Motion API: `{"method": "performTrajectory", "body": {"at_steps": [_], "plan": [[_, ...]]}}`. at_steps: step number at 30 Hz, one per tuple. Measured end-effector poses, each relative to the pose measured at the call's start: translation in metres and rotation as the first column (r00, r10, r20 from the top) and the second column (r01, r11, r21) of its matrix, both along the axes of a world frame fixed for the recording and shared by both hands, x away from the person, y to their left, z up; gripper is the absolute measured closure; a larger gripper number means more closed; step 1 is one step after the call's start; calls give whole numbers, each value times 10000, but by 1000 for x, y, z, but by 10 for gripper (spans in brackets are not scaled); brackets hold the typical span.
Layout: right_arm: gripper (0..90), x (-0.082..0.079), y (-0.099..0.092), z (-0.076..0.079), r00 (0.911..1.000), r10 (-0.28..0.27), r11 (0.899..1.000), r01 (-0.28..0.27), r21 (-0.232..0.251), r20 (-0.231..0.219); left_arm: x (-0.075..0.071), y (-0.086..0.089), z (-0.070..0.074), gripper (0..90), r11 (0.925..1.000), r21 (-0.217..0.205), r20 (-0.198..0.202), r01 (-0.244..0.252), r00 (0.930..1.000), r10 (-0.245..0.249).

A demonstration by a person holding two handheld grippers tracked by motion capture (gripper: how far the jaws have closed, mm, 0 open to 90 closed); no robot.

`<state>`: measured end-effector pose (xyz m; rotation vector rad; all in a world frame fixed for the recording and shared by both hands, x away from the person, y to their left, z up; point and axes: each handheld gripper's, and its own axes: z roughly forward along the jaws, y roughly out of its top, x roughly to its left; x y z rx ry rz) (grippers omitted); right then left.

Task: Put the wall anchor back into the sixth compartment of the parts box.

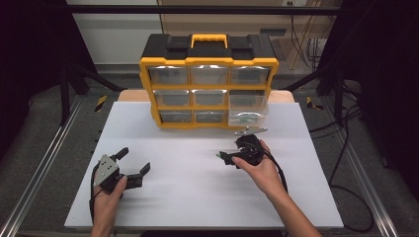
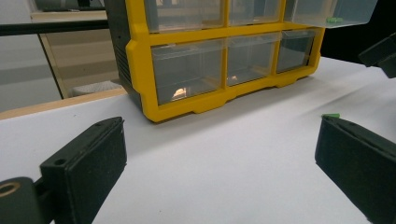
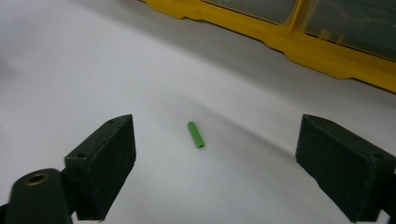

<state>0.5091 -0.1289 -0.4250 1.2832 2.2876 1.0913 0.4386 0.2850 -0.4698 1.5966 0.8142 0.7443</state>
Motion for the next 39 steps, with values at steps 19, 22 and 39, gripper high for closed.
{"method": "performTrajectory", "body": {"at_steps": [19, 22, 39], "plan": [[299, 16, 8, -17, 9989, 262, 9996, -260, -54, 380, 0, 0, 0, 20, 10000, 23, -5, 12, 10000, -12], [352, 18, 9, -19, 9984, 360, 9992, -368, 164, 442, 0, 0, 0, 20, 10000, 18, -2, -2, 10000, 2], [561, 23, 13, -23, 9960, 614, 9980, -621, 88, 649, 0, 0, 0, 20, 10000, 7, 9, -18, 10000, 18]]}}
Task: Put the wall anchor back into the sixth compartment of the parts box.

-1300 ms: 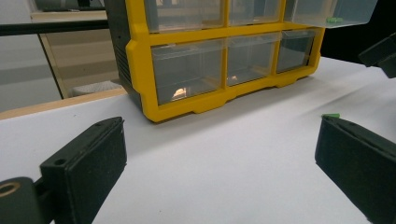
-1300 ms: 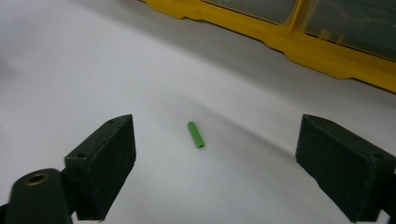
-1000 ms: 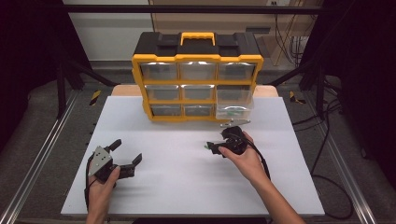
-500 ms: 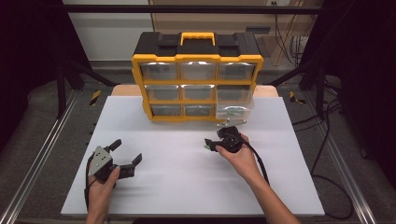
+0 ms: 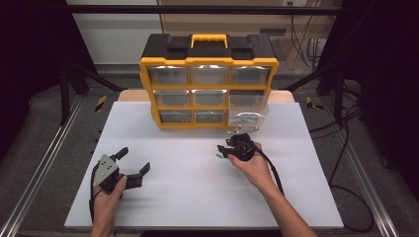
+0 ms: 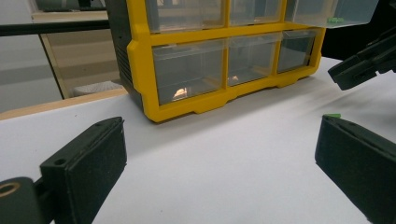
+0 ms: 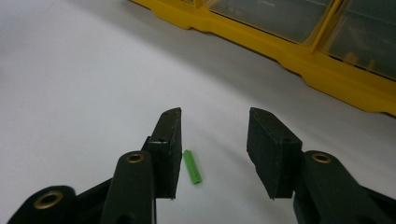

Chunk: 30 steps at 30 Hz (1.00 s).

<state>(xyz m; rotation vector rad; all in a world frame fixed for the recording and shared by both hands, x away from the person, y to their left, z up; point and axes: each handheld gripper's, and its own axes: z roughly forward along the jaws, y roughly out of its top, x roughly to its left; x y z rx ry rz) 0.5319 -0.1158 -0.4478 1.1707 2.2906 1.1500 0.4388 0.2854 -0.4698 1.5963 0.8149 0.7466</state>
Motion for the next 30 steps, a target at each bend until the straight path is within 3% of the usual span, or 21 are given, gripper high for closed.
{"method": "performTrajectory", "body": {"at_steps": [9, 17, 30], "plan": [[645, 4, 2, -6, 9995, 261, 9993, -266, -262, -197, 0, 0, 0, 20, 10000, 5, -7, 0, 10000, 0], [692, 3, 13, -19, 9937, 714, 9939, -781, -774, -859, 0, 1, 0, 20, 10000, -49, 15, -30, 10000, 30], [776, 6, 15, -27, 9924, 847, 9887, -948, -1163, -893, 0, 1, 0, 20, 10000, -50, 15, -31, 10000, 31]]}}
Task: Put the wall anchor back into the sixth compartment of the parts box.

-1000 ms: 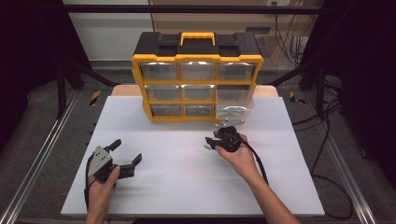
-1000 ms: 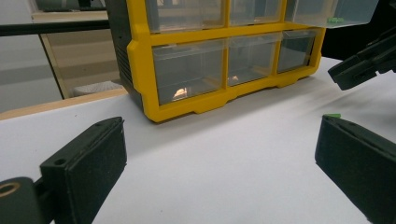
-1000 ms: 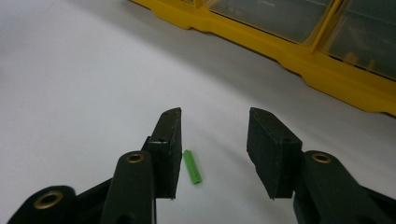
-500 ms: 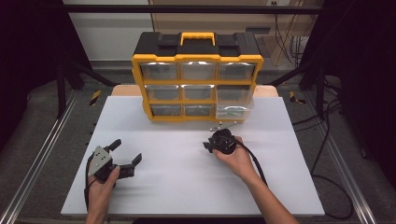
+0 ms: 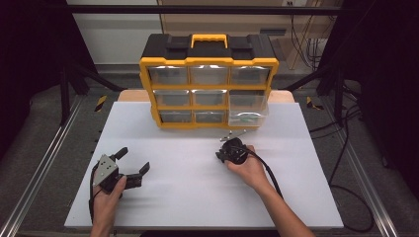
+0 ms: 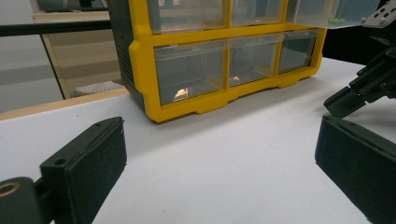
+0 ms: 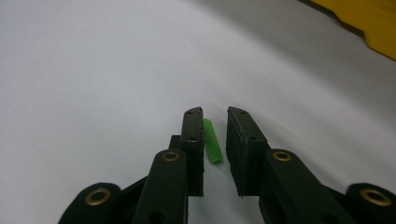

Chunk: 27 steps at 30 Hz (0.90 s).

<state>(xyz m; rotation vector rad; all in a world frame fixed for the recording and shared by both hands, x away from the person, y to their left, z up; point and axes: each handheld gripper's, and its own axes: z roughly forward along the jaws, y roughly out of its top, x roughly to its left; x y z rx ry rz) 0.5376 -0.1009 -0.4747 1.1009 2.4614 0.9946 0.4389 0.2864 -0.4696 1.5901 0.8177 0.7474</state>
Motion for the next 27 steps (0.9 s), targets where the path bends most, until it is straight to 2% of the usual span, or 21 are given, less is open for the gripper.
{"method": "performTrajectory", "body": {"at_steps": [9, 12, 14, 18, 22, 27], "plan": [[836, -1, 2, -2, 9999, 169, 9998, -170, -112, -9, 0, 0, 0, 20, 10000, 8, 1, 10, 10000, -10], [845, -1, 2, -2, 9996, 236, 9995, -232, -221, 141, 0, 0, 0, 20, 10000, -1, -3, 7, 10000, -7], [845, -3, 3, -1, 9997, 228, 9997, -227, -90, 128, 0, 0, 0, 20, 10000, -3, -2, -1, 10000, 1], [846, -9, 2, 8, 9974, 336, 9991, -351, 226, 638, 0, 0, 0, 20, 10000, -9, -4, -6, 10000, 6], [846, -17, 0, 23, 9935, 350, 9977, -411, 547, 1079, 0, 0, 0, 20, 10000, 5, -5, 12, 10000, -12], [846, -29, -11, 43, 9838, -4, 9938, -194, 1093, 1791, 0, 0, 0, 20, 10000, 11, 5, 12, 10000, -12]]}}
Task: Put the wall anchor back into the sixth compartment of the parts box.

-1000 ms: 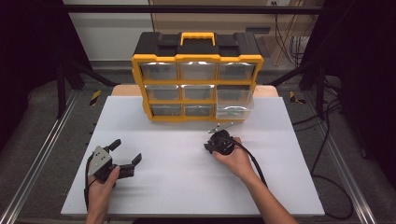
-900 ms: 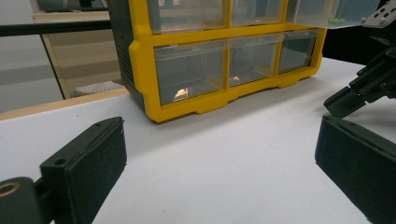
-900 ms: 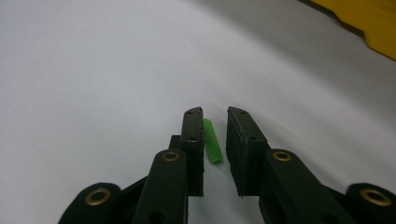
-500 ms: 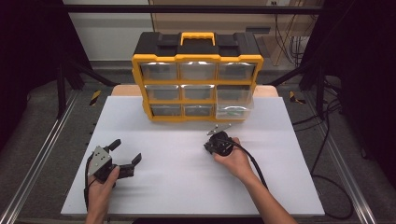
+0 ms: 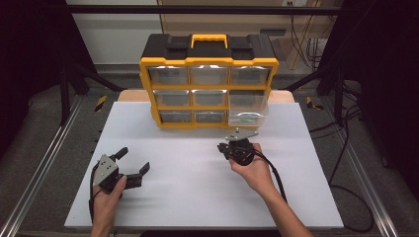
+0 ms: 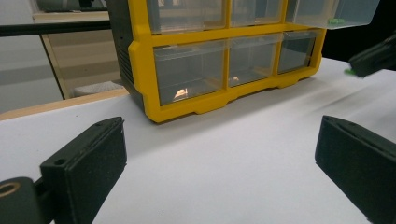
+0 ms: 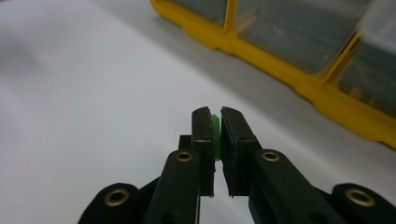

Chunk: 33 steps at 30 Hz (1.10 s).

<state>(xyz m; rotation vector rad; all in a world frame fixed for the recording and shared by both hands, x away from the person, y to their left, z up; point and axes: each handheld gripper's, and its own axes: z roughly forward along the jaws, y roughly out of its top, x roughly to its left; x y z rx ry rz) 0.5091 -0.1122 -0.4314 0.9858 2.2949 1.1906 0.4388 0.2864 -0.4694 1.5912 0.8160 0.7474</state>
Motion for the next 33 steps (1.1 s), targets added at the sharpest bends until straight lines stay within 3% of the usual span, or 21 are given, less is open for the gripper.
{"method": "performTrajectory", "body": {"at_steps": [8, 20, 25, 29, 33], "plan": [[846, -19, -20, 31, 9929, -488, 9953, 393, 884, 1085, 0, -1, 0, 20, 10000, 41, -20, 28, 10000, -28], [846, -24, -43, 69, 9772, -953, 9851, 652, 1593, 1900, -1, -1, -1, 20, 10000, 61, -35, -8, 10000, 8], [846, -28, -51, 91, 9620, -1251, 9775, 776, 1964, 2426, -2, -2, 0, 20, 10000, 84, -24, 13, 10000, -13], [846, -27, -58, 106, 9419, -1689, 9685, 1040, 2262, 2903, -2, -3, -1, 20, 9999, 134, -37, 48, 10000, -47], [846, -22, -63, 117, 9300, -1998, 9615, 1254, 2446, 3084, -2, -2, -1, 20, 10000, 87, -25, 4, 10000, -3]]}}
